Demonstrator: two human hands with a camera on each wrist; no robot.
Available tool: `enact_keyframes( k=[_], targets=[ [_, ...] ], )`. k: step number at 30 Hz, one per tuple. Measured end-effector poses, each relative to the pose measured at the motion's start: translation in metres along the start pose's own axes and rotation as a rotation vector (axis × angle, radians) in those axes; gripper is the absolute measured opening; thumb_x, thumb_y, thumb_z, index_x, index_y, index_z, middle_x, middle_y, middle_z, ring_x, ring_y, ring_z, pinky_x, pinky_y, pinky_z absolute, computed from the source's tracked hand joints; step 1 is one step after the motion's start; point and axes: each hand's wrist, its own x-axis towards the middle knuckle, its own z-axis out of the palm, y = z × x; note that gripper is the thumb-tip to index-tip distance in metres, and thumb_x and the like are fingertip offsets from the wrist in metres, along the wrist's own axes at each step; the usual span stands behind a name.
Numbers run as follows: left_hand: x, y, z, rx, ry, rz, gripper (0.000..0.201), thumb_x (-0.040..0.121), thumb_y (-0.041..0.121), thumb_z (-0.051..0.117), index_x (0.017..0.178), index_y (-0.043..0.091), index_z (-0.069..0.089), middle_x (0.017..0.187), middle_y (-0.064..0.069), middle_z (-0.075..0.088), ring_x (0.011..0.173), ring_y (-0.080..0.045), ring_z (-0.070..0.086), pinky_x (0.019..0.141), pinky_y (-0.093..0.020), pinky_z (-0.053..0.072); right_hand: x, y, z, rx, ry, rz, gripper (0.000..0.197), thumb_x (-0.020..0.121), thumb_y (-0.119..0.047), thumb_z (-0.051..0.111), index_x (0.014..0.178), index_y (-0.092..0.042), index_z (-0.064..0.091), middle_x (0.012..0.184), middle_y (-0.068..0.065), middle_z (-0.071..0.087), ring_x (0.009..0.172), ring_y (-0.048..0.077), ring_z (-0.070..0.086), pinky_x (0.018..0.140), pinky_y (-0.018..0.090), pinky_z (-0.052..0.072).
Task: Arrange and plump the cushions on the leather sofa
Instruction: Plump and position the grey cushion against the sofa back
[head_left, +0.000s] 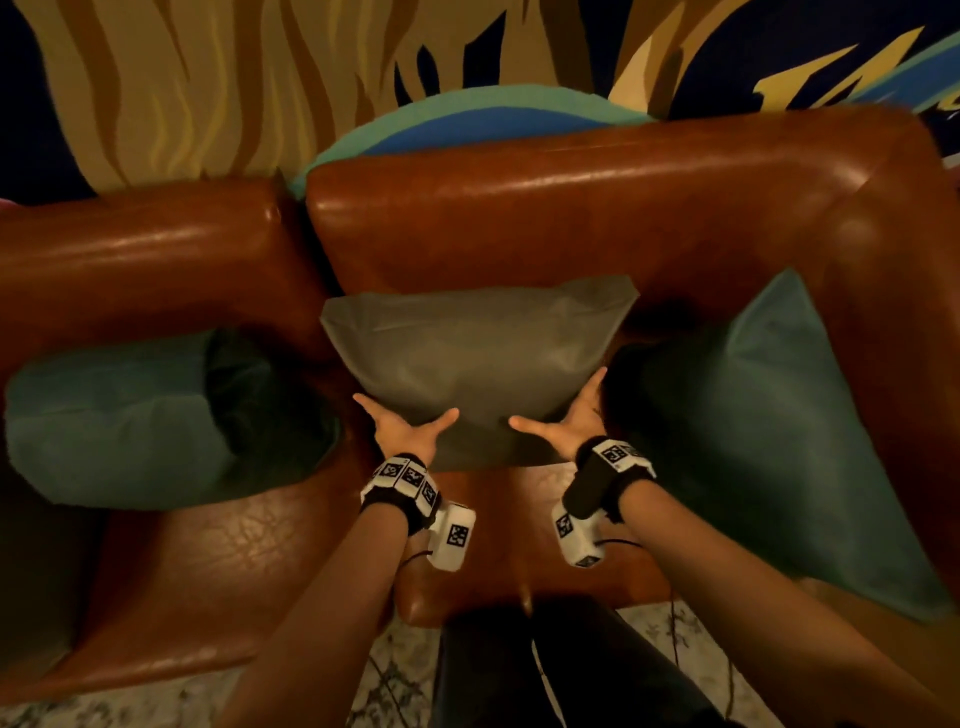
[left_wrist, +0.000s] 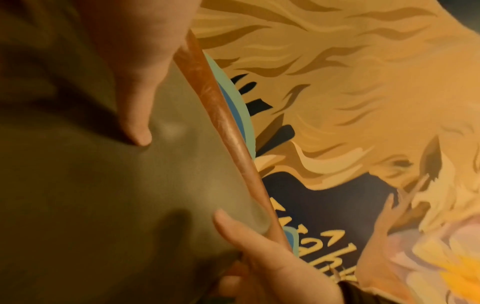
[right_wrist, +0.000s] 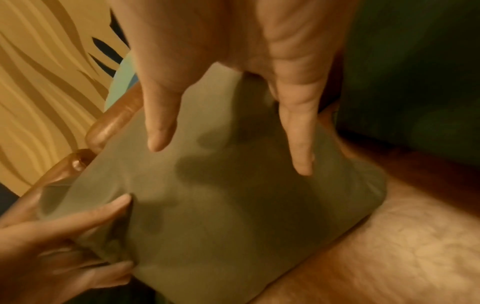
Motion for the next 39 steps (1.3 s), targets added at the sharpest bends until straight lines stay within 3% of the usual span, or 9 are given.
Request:
enact_keyframes(
  k=[9, 16, 21, 24, 27, 30, 32, 36, 39],
  targets=[
    [0.026, 0.043, 0.046, -0.015, -0.007, -0.128, 0.148, 0.059, 0.020, 0.091, 0.146, 0.022, -0.030, 0.157, -0.021, -0.021, 0.147, -0.040, 0.006, 0.116, -0.049, 0.021, 0.047, -0.045, 0.010, 0.094, 0.037, 0.263, 0.168, 0.034, -0.050, 0.093, 0.133, -0.040, -0.042, 0.157, 0.019, -0.020, 0.145, 0.043, 0.007, 0.108, 0.062, 0.032],
    [0.076, 0.079, 0.076, -0.036, 0.079, -0.271, 0.155, 0.055, 0.023, 0.092, 0.142, 0.019, -0.037, 0.155, -0.021, -0.027, 0.146, -0.046, 0.003, 0.117, -0.056, 0.020, 0.099, -0.088, -0.006, -0.120, 0.003, 0.414, 0.165, 0.042, -0.061, 0.087, 0.134, -0.025, -0.046, 0.153, 0.023, -0.028, 0.145, 0.045, -0.005, 0.115, 0.054, 0.017],
    [0.089, 0.095, 0.074, 0.057, 0.035, -0.366, 0.162, 0.049, 0.040, 0.092, 0.139, 0.015, -0.040, 0.154, -0.027, -0.024, 0.148, -0.040, 0.001, 0.118, -0.055, 0.016, 0.138, -0.088, -0.002, -0.437, -0.165, 0.374, 0.173, 0.008, -0.098, 0.054, 0.140, -0.033, -0.036, 0.150, 0.009, -0.041, 0.145, 0.044, -0.007, 0.114, 0.066, 0.011],
    [0.083, 0.094, 0.067, 0.065, -0.002, -0.341, 0.163, 0.047, 0.036, 0.094, 0.140, 0.019, -0.039, 0.155, -0.026, -0.024, 0.147, -0.041, 0.009, 0.117, -0.055, 0.021, 0.136, -0.085, -0.006, -0.412, -0.200, 0.348, 0.171, 0.000, -0.094, 0.057, 0.116, -0.037, -0.057, 0.146, 0.009, -0.046, 0.146, 0.042, -0.006, 0.116, 0.060, 0.014],
    [0.079, 0.088, 0.051, 0.119, -0.088, -0.351, 0.163, 0.043, 0.040, 0.096, 0.147, 0.017, -0.027, 0.159, -0.024, -0.009, 0.145, -0.042, 0.016, 0.116, -0.052, 0.026, 0.125, -0.068, -0.014, -0.259, -0.215, 0.352, 0.167, 0.002, -0.084, 0.072, 0.092, -0.042, -0.063, 0.158, 0.005, -0.024, 0.147, 0.038, 0.004, 0.116, 0.057, 0.019],
    [0.074, 0.080, 0.020, -0.040, -0.181, -0.330, 0.158, 0.019, 0.058, 0.094, 0.150, 0.013, 0.018, 0.146, -0.009, 0.045, 0.125, -0.030, 0.053, 0.101, -0.050, 0.046, 0.095, -0.053, -0.029, 0.001, -0.126, 0.220, 0.172, 0.021, -0.070, 0.086, 0.136, -0.040, -0.037, 0.159, -0.003, 0.016, 0.143, 0.026, 0.027, 0.113, 0.045, 0.031],
    [0.084, 0.087, -0.008, -0.217, 0.011, -0.340, 0.146, 0.030, 0.070, 0.086, 0.149, 0.010, 0.026, 0.139, -0.002, 0.048, 0.120, -0.023, 0.054, 0.102, -0.048, 0.045, 0.080, -0.060, -0.054, 0.258, -0.053, 0.155, 0.135, 0.052, -0.058, 0.084, 0.152, -0.031, -0.003, 0.150, -0.002, 0.036, 0.132, 0.022, 0.042, 0.102, 0.034, 0.037],
    [0.108, 0.130, -0.050, 0.124, 0.255, -0.116, 0.103, 0.076, 0.075, 0.054, 0.145, 0.003, 0.030, 0.148, -0.019, 0.039, 0.132, -0.038, 0.042, 0.107, -0.047, 0.036, 0.102, -0.089, -0.102, 0.366, 0.227, 0.226, 0.115, 0.045, -0.087, 0.057, 0.139, -0.022, 0.041, 0.133, 0.006, 0.055, 0.104, 0.027, 0.061, 0.075, 0.036, 0.048],
    [0.116, 0.146, -0.051, 0.398, 0.173, 0.061, 0.062, 0.094, 0.049, 0.051, 0.127, -0.004, 0.052, 0.132, -0.026, 0.052, 0.115, -0.043, 0.054, 0.091, -0.048, 0.046, 0.116, -0.108, -0.105, 0.107, 0.272, 0.161, 0.076, 0.074, -0.063, 0.065, 0.125, -0.008, 0.055, 0.125, 0.012, 0.058, 0.102, 0.034, 0.061, 0.082, 0.044, 0.055]
  ],
)
